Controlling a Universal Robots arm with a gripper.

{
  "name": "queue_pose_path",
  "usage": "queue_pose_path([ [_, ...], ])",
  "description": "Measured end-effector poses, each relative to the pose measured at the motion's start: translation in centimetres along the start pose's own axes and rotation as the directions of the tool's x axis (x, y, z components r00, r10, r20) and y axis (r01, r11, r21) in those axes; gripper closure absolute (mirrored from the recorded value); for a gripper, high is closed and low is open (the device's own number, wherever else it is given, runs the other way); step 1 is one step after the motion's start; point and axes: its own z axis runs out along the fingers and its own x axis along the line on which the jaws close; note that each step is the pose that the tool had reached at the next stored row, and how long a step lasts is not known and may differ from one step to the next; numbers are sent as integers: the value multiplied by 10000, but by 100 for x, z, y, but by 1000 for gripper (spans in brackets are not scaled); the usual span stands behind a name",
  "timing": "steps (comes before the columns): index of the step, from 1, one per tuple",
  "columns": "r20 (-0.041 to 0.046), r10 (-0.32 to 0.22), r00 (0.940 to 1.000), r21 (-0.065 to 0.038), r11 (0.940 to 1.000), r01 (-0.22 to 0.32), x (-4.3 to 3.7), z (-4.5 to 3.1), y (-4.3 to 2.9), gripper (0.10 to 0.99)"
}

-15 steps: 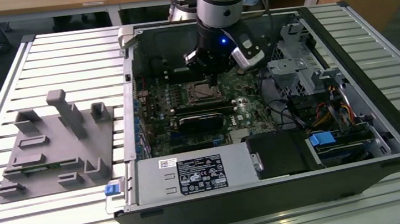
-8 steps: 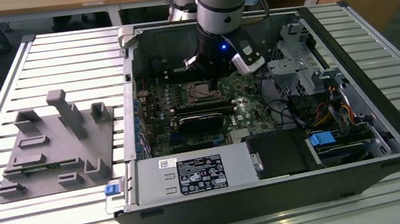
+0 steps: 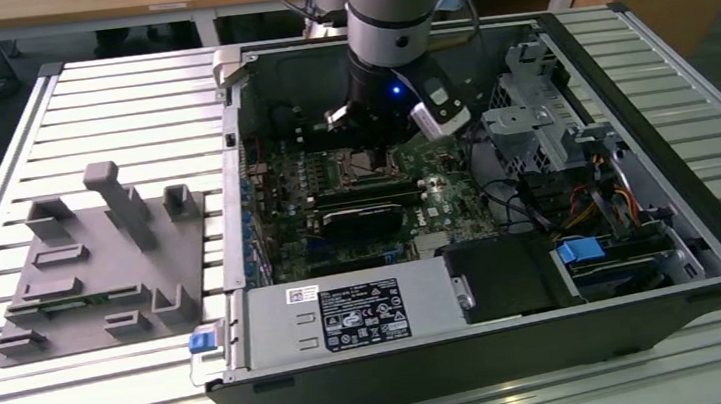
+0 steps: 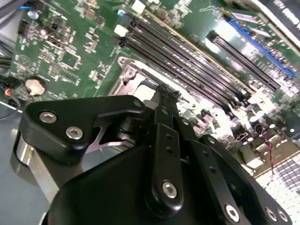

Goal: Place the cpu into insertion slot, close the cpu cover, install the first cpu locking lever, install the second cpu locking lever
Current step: 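Install the second cpu locking lever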

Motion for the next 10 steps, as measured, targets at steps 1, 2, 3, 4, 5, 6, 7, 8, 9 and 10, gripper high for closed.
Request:
queue_pose_path([
  [1, 1, 0, 10000, -3, 10000, 0, 25, 1, -10, 980],
  [2, 2, 2, 10000, -5, 10000, -2, 50, 2, -16, 980],
  [3, 3, 1, 10000, -5, 10000, -1, 79, 2, -20, 980],
  [4, 5, 1, 10000, -6, 10000, -1, 112, 4, -23, 980],
  [5, 5, 0, 10000, -6, 10000, 0, 142, 6, -26, 980],
  [6, 6, 0, 10000, -6, 10000, 0, 171, 8, -29, 980],
  [7, 7, 1, 10000, -9, 10000, -1, 195, 15, -30, 980],
  [8, 7, 1, 10000, -16, 10000, -1, 205, 30, -31, 980],
  [9, 7, 1, 10000, -22, 10000, -1, 213, 45, -32, 980],
  [10, 7, 1, 10000, -26, 10000, -1, 220, 63, -34, 980],
])
